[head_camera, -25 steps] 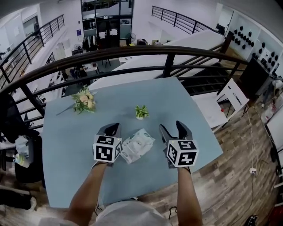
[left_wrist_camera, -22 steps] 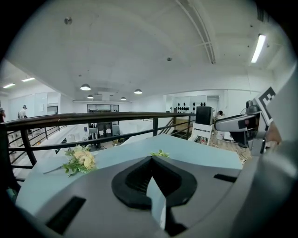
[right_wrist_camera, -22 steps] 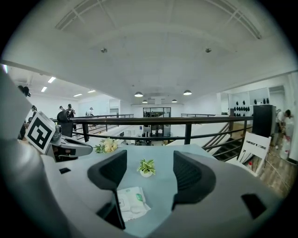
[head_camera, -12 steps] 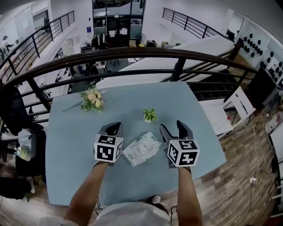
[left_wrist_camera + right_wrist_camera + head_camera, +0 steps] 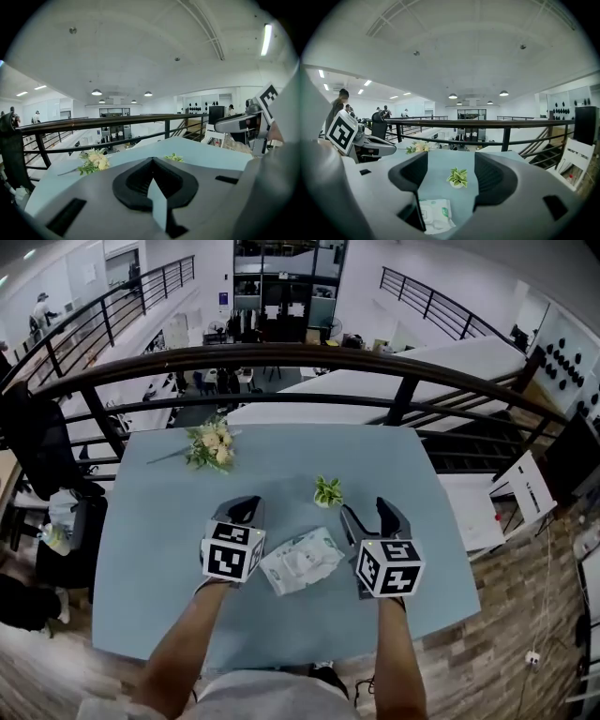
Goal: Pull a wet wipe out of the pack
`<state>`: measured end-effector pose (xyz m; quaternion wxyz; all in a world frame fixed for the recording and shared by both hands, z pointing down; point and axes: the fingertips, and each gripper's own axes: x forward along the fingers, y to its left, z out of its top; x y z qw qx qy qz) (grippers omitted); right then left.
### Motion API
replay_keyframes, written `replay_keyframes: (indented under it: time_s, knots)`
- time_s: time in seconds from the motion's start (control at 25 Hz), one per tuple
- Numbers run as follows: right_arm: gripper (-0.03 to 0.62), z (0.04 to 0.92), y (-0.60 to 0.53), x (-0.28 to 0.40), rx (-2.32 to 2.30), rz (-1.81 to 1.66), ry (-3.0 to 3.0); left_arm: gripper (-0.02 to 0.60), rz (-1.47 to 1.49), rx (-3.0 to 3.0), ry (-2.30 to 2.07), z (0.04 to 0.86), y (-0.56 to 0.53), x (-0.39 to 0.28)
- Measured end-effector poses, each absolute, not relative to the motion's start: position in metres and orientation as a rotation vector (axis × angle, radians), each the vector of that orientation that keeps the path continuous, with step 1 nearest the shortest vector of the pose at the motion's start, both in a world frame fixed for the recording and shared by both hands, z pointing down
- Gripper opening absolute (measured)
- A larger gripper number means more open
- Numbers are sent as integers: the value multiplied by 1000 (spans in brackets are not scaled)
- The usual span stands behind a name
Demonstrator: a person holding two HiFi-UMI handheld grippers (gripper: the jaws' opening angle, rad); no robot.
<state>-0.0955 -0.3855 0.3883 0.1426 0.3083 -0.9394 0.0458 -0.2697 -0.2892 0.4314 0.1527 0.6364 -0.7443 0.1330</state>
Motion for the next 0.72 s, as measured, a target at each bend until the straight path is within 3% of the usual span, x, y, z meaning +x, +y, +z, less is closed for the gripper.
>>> replay_keyframes:
  time_s: [0.72]
  knots:
    - [295, 397, -395, -100, 531, 108, -2788, -6, 383, 1580, -2328, 417, -274, -250]
